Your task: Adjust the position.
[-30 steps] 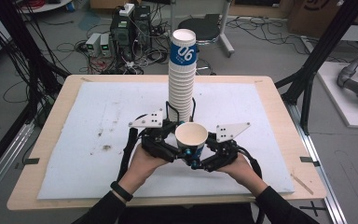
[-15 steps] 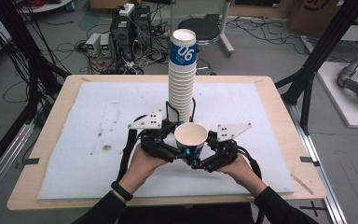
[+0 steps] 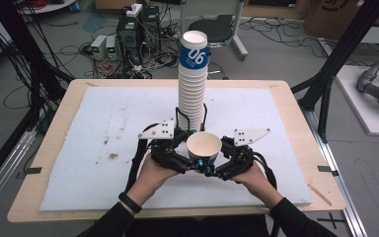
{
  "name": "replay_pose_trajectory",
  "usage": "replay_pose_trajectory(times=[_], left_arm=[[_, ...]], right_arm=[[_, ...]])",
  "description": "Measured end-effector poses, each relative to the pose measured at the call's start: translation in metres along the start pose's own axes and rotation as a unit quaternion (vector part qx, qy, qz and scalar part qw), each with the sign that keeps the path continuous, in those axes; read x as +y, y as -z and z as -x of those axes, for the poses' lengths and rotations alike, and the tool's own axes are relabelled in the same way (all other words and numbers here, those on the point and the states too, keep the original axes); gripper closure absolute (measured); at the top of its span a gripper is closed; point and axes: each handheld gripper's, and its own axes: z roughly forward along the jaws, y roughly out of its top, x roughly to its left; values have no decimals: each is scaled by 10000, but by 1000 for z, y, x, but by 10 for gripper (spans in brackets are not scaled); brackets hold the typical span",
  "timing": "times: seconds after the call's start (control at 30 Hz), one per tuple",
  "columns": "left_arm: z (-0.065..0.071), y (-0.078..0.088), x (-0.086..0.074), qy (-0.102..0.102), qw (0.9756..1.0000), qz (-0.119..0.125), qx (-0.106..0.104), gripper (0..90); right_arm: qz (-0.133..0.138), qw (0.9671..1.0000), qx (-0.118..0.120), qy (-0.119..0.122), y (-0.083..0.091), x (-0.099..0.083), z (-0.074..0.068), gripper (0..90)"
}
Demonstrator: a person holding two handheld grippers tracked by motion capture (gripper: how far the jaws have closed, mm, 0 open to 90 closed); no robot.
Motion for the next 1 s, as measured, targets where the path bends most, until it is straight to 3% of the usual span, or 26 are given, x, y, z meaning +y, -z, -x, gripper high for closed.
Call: replay_pose_trajectory(times=[0.33, 0.47, 0.53, 0.73, 1.0], left_arm=[[0, -1, -1, 13, 10000, 53, -51, 220], [1, -1, -1, -20, 10000, 58, 25, 184], [1, 0, 0, 12, 10000, 64, 56, 124], [1, 12, 1, -124, 9997, 84, 182, 100], [-1, 30, -1, -140, 9992, 43, 366, 100]], right_arm=[[21, 10000, -7, 79, 0, 0, -1, 249], [9, 10000, 1, 91, 0, 0, -1, 248], [1, 10000, 4, 89, 0, 0, 0, 248], [57, 9999, -72, 119, 5, 2, 1, 249], [132, 9996, -196, 135, 12, 4, 4, 249]])
